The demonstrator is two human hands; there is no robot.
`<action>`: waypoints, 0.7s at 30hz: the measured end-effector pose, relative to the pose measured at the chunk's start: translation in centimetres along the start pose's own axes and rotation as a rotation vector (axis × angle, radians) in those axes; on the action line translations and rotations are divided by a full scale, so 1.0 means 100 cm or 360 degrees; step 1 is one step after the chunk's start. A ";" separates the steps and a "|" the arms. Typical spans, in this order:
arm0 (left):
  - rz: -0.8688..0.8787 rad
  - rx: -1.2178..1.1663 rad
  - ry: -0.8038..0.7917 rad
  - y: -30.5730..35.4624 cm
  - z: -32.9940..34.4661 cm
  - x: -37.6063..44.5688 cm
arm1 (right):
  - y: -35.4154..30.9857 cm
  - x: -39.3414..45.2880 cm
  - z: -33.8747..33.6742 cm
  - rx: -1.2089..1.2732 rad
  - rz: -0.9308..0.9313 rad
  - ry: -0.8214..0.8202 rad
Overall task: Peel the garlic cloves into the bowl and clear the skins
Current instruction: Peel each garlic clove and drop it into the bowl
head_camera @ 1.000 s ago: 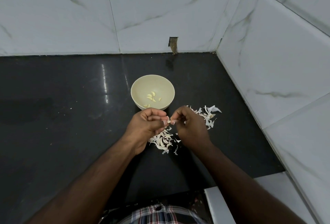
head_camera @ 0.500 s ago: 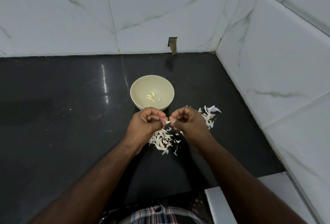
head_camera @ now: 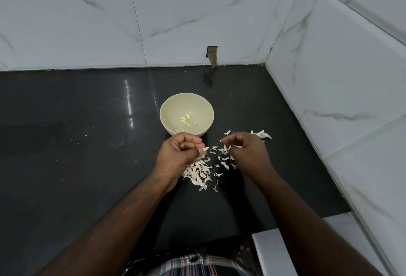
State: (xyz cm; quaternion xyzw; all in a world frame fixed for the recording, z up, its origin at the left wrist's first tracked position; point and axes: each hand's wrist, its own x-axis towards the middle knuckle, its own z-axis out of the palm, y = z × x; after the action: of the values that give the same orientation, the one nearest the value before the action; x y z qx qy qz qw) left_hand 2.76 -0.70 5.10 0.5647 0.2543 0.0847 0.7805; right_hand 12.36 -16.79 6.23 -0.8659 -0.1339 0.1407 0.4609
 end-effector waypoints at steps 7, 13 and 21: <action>-0.0094 -0.0029 -0.0041 0.002 0.005 -0.001 | -0.009 -0.012 0.010 0.0090 -0.0276 -0.0237; -0.0037 0.0110 0.0002 0.002 0.004 -0.003 | -0.010 -0.011 0.011 0.0331 -0.0160 -0.0273; -0.0060 0.0278 -0.0150 0.003 -0.001 -0.006 | -0.015 -0.013 0.011 0.0738 0.0079 -0.0348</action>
State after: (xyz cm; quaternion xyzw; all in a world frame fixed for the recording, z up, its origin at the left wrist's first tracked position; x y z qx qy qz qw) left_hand 2.22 -0.81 5.51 0.6292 0.2343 0.0210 0.7408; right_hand 10.63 -15.59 7.02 -0.7197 -0.1258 0.2716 0.6265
